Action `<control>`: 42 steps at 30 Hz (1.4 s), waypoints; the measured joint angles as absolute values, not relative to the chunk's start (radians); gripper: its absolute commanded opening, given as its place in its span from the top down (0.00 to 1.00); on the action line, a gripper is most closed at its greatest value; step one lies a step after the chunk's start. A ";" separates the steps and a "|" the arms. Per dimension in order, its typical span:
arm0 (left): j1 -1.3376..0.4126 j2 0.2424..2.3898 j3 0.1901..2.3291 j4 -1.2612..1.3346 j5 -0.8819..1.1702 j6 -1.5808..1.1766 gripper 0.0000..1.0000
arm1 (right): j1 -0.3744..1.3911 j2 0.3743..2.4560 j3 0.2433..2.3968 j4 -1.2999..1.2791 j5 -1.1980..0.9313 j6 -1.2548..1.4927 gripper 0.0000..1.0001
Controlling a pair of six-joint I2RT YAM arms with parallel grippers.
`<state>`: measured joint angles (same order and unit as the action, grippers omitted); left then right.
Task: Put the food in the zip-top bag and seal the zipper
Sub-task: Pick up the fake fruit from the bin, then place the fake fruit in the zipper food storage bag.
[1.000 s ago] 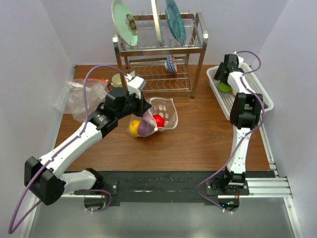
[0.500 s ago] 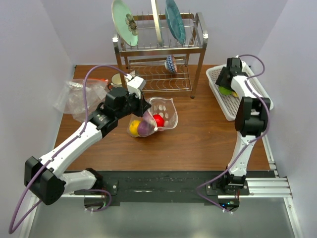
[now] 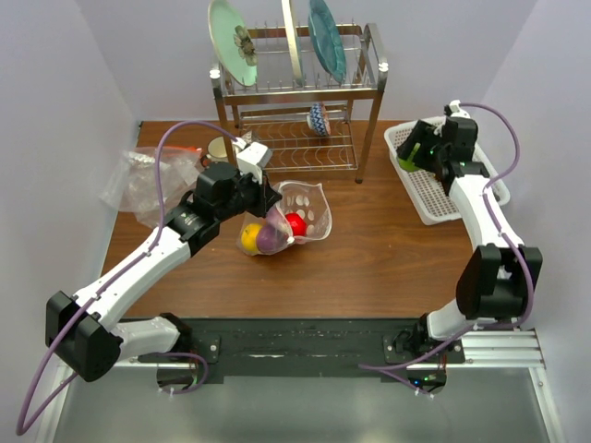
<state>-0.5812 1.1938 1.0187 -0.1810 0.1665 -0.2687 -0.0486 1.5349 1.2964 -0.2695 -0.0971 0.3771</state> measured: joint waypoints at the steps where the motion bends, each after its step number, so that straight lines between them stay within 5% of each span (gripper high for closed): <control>1: -0.581 1.194 1.019 -0.181 0.167 -0.268 1.00 | -0.043 1.519 1.284 -0.268 -0.122 0.376 0.42; 17: -0.576 1.194 1.019 -0.181 0.167 -0.269 1.00 | 0.334 1.259 1.090 -0.151 -0.493 0.356 0.44; 37: -0.569 1.164 1.005 -0.150 0.256 -0.270 1.00 | 0.610 1.496 1.037 0.107 -0.360 0.424 0.48; 40: -0.567 1.122 0.977 -0.118 0.308 -0.271 1.00 | 0.630 1.514 1.037 0.150 -0.297 0.436 0.40; 42: -0.563 1.105 0.968 -0.093 0.337 -0.274 1.00 | 0.643 1.514 1.037 0.188 -0.254 0.443 0.22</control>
